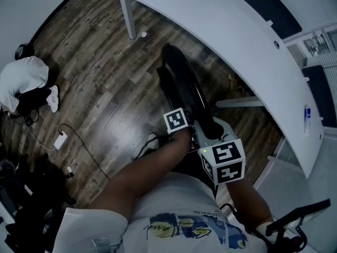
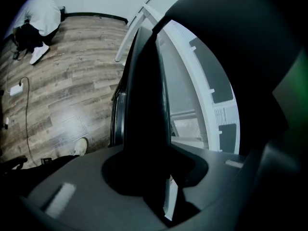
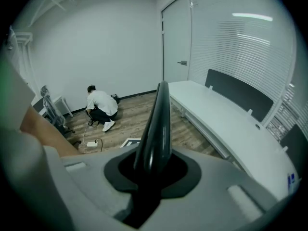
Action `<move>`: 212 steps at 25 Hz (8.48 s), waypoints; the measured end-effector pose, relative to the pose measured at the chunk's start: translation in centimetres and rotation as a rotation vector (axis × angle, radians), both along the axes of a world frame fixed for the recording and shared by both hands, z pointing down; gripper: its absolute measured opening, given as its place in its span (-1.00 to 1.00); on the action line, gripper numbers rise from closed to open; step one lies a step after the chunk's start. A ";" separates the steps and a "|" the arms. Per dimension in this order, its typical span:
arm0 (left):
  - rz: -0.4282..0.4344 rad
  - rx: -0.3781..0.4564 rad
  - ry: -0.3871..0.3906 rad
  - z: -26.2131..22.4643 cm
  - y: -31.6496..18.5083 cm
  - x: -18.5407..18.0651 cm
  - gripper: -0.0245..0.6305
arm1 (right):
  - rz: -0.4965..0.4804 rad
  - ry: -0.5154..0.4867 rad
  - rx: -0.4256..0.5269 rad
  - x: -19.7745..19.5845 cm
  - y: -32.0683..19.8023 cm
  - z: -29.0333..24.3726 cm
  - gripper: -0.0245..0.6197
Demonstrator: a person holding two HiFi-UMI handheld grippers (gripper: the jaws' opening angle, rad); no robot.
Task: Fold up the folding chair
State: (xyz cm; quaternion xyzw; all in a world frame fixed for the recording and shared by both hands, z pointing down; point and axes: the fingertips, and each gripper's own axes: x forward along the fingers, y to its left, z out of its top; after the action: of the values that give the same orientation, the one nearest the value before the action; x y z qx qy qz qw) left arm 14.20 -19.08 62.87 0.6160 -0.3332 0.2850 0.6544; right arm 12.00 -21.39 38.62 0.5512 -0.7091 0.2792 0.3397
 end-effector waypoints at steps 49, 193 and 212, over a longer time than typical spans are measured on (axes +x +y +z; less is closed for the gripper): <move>-0.448 -0.051 -0.136 5.1 -20.0 18.5 -0.53 | -0.484 -0.225 -0.044 22.4 -20.6 5.4 -0.71; 0.653 1.055 0.341 -34.1 25.7 -15.8 -0.91 | 0.103 -0.134 0.368 -0.8 35.3 -8.0 -0.91; 0.780 1.044 0.498 -33.4 31.6 -34.3 -0.91 | 0.196 -0.028 0.381 -21.8 41.5 -9.8 -0.91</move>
State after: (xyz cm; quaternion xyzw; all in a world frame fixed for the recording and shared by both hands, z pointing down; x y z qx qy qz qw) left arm -20.07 12.48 29.43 0.9717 -0.0211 0.1522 0.1793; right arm -9.84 20.11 28.84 0.6678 -0.6967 0.1795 0.1909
